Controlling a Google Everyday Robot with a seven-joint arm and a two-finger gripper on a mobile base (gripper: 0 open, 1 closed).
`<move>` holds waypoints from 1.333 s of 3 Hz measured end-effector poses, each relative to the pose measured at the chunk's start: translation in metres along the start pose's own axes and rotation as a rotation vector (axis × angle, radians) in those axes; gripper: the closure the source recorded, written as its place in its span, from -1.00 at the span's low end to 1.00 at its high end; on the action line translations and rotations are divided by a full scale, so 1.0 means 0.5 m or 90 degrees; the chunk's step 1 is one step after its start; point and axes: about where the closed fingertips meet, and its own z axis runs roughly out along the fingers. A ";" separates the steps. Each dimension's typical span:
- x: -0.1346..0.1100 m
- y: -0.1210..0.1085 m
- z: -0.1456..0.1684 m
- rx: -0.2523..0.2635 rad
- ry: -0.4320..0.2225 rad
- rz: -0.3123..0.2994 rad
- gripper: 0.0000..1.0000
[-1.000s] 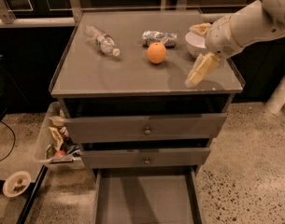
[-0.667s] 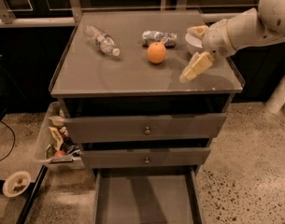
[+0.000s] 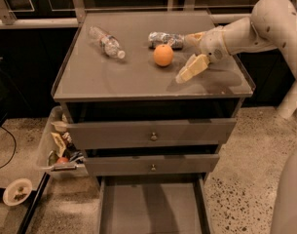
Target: Place orange into bottom drawer
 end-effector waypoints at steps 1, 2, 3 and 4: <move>-0.003 -0.018 0.034 0.005 0.032 -0.018 -1.00; -0.005 -0.033 0.064 0.007 0.065 -0.038 -1.00; -0.007 -0.043 0.091 -0.002 0.072 -0.046 -1.00; -0.006 -0.049 0.111 -0.016 0.068 -0.042 -1.00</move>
Offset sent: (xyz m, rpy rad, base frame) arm 0.0413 0.0258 -0.0135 -0.1914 -0.0464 0.0002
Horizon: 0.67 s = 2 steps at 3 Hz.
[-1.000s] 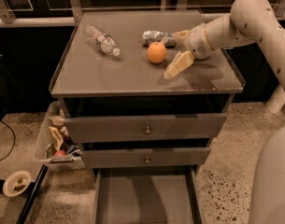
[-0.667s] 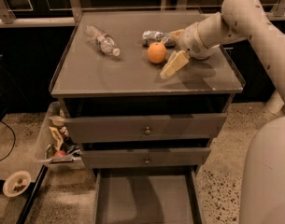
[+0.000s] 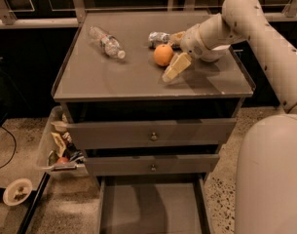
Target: Place orange into bottom drawer
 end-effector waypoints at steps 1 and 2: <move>0.000 0.000 0.001 -0.001 0.000 0.000 -0.65; 0.000 0.000 0.001 -0.001 0.000 0.000 -0.18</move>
Offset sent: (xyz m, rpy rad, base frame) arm 0.0003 0.0002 -0.0002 0.0004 0.0006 0.0006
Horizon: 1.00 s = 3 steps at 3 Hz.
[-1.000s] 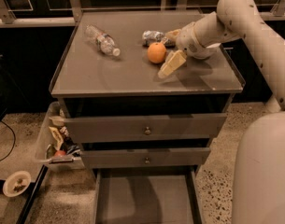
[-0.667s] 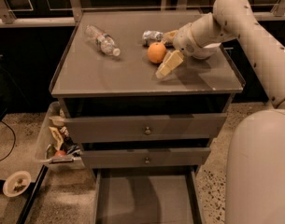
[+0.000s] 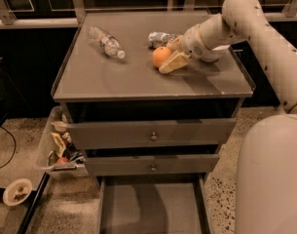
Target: Place orange into bottom drawer
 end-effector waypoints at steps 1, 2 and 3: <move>0.000 0.000 0.000 0.000 0.000 0.000 0.28; 0.000 0.000 0.000 0.000 0.000 0.000 0.75; 0.000 0.000 0.000 0.000 0.000 0.000 1.00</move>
Offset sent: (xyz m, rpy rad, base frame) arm 0.0000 0.0000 0.0000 0.0000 0.0000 0.0000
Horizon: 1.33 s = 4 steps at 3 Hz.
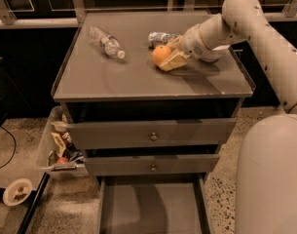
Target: Place orange into bottom drawer
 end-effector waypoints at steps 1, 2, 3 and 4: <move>0.000 0.000 0.000 0.000 0.000 0.000 1.00; -0.001 0.013 -0.003 -0.002 -0.001 -0.011 1.00; -0.013 0.063 -0.029 -0.016 -0.025 -0.037 1.00; -0.031 0.134 -0.074 -0.026 -0.058 -0.074 1.00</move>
Offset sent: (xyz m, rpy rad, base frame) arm -0.0196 -0.0047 0.0041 -0.0120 -0.0333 0.0216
